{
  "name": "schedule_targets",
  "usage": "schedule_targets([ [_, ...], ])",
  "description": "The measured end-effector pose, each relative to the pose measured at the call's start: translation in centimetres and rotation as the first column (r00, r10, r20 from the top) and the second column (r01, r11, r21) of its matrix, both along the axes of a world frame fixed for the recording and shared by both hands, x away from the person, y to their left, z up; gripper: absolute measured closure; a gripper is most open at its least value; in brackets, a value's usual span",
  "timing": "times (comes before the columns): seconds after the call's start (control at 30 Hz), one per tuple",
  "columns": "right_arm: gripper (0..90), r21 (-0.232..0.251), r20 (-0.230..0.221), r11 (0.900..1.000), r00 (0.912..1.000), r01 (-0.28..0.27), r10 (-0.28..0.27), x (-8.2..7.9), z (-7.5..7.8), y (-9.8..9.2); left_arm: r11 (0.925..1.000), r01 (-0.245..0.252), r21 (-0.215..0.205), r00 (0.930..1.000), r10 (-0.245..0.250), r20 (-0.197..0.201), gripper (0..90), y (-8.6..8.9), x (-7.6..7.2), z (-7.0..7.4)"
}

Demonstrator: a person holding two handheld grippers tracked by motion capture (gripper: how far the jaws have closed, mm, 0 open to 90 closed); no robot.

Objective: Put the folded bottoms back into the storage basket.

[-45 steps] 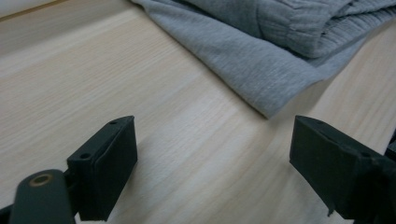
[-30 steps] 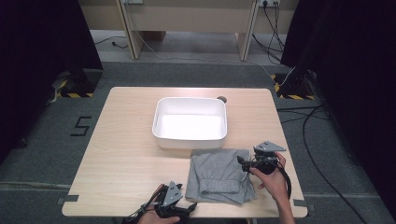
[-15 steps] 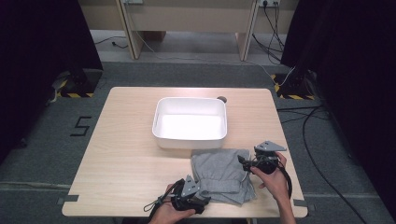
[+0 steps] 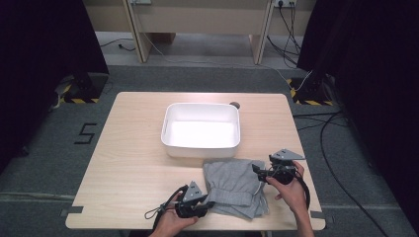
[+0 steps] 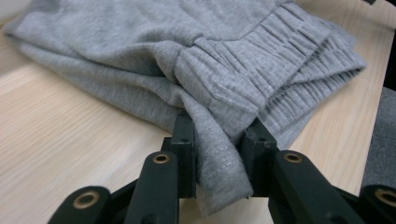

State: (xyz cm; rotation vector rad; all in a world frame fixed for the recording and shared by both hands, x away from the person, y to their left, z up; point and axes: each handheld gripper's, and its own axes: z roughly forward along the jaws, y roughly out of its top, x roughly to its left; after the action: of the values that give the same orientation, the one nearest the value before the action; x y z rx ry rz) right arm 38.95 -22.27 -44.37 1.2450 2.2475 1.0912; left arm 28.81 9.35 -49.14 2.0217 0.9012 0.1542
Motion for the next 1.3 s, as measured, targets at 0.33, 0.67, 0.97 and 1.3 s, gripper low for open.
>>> schedule_targets([
  [0.33,19.7,-0.001,-0.049,0.999,0.9978,-0.044,0.044,-0.2,-0.5,0.7,0.9998,-0.019,0.01,0.9997,0.019,0.014,71.0,2.1,-1.7,0.0],
  [0.67,21.8,0.018,-0.129,0.991,0.9824,-0.133,0.134,-0.2,-2.3,2.7,0.9981,-0.061,-0.001,0.9981,0.061,0.005,70.8,5.0,-3.2,-0.1],
  [0.97,29.4,0.061,-0.191,0.979,0.9607,-0.193,0.201,-0.6,-2.8,3.9,0.9959,-0.09,0.007,0.9959,0.09,0.006,68.9,6.2,-4.1,-0.1],
  [1.3,38.8,0.119,-0.223,0.974,0.9503,-0.195,0.218,-0.8,-3.7,4.7,0.9941,-0.108,-0.007,0.9941,0.108,-0.005,48.4,5.6,-4.0,-0.3],
])
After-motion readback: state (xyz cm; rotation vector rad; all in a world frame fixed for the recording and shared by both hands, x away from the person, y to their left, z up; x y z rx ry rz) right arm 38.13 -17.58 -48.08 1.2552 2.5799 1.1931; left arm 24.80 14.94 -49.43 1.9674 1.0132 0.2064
